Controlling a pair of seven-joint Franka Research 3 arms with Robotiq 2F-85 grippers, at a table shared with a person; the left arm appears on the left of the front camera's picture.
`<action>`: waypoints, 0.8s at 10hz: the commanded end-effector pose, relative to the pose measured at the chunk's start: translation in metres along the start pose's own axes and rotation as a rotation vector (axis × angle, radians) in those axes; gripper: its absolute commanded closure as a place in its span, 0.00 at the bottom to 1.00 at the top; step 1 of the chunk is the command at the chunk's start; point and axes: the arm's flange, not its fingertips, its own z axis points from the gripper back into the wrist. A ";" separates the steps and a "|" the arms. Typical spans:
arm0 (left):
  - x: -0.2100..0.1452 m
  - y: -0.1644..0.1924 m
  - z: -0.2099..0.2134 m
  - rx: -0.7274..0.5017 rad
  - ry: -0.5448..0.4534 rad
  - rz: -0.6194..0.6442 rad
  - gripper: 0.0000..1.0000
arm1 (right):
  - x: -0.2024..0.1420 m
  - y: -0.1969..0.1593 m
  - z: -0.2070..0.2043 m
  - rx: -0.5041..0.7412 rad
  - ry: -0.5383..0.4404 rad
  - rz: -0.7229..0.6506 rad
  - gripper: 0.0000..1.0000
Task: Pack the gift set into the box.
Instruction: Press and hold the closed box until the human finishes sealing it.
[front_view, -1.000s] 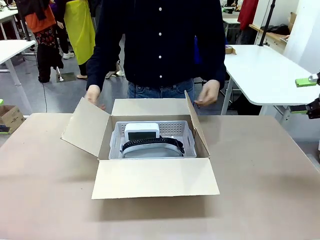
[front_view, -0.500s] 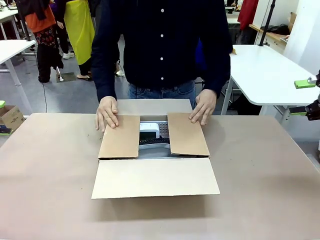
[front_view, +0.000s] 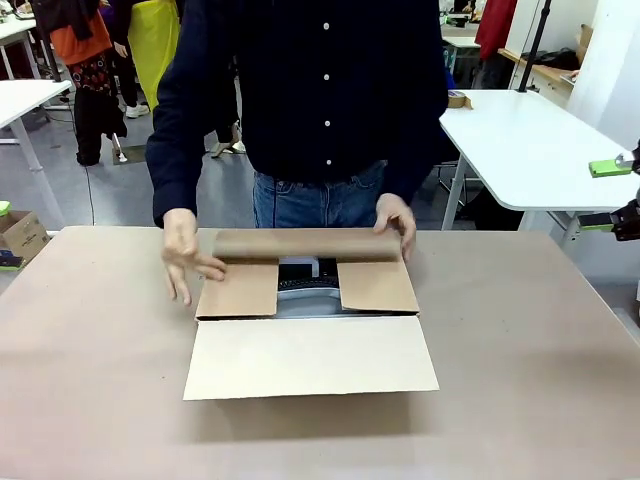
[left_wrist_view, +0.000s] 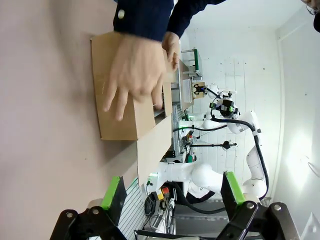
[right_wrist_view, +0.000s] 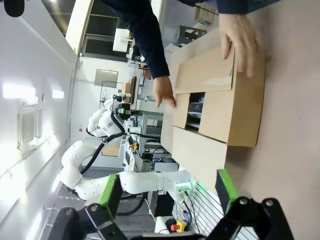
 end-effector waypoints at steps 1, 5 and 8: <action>-0.002 0.000 -0.001 0.003 -0.009 0.006 0.00 | -0.001 -0.001 0.000 0.005 0.003 0.024 0.00; -0.002 0.000 -0.001 0.003 -0.009 0.006 0.00 | -0.001 -0.001 0.000 0.005 0.003 0.024 0.00; -0.002 0.000 -0.001 0.003 -0.009 0.006 0.00 | -0.001 -0.001 0.000 0.005 0.003 0.024 0.00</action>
